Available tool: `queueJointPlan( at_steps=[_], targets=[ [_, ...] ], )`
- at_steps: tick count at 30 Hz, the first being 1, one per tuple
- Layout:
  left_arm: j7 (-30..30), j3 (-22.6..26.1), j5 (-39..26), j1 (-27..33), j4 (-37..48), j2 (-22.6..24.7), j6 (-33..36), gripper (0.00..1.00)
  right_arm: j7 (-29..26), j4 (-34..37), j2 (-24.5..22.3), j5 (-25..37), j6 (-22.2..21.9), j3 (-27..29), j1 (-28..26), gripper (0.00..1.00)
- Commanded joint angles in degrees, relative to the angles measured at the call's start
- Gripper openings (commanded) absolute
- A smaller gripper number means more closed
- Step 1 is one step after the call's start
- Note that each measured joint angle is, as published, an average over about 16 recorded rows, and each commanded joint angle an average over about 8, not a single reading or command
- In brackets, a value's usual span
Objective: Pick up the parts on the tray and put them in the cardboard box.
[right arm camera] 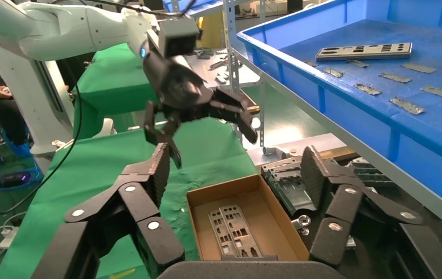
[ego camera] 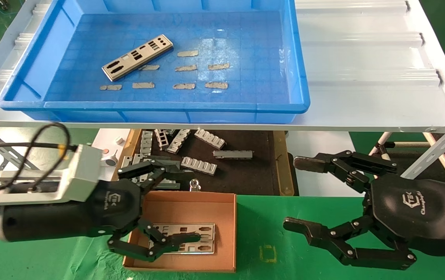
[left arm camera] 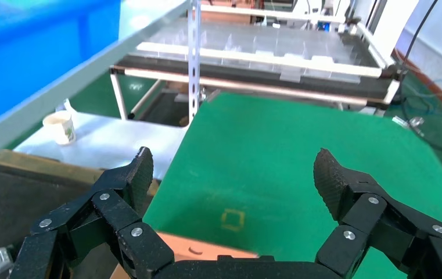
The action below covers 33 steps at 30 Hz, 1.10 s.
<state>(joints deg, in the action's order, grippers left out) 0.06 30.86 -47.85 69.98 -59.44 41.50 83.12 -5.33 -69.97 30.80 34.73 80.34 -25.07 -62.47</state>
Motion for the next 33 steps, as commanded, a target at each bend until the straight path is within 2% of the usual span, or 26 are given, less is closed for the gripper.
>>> queueJointPlan(
  at_steps=[1, 21, 33],
  targets=[
    [-1.06, -1.46, 0.59, -0.83, -1.39, -0.64, 0.25, 1.0, 0.0, 0.0, 0.0, 0.0, 0.0, 0.0, 0.0, 1.0],
    [-11.0, -15.28, 6.18, -8.62, -14.56, -6.64, 2.67, 1.0, 0.0, 0.0, 0.0, 0.0, -0.01, 0.0, 0.01, 1.0],
    [-11.19, -15.7, 6.46, -8.9, -14.93, -6.85, 2.8, 1.0, 0.0, 0.01, -0.01, -0.01, -0.01, 0.0, 0.02, 1.0]
  ],
)
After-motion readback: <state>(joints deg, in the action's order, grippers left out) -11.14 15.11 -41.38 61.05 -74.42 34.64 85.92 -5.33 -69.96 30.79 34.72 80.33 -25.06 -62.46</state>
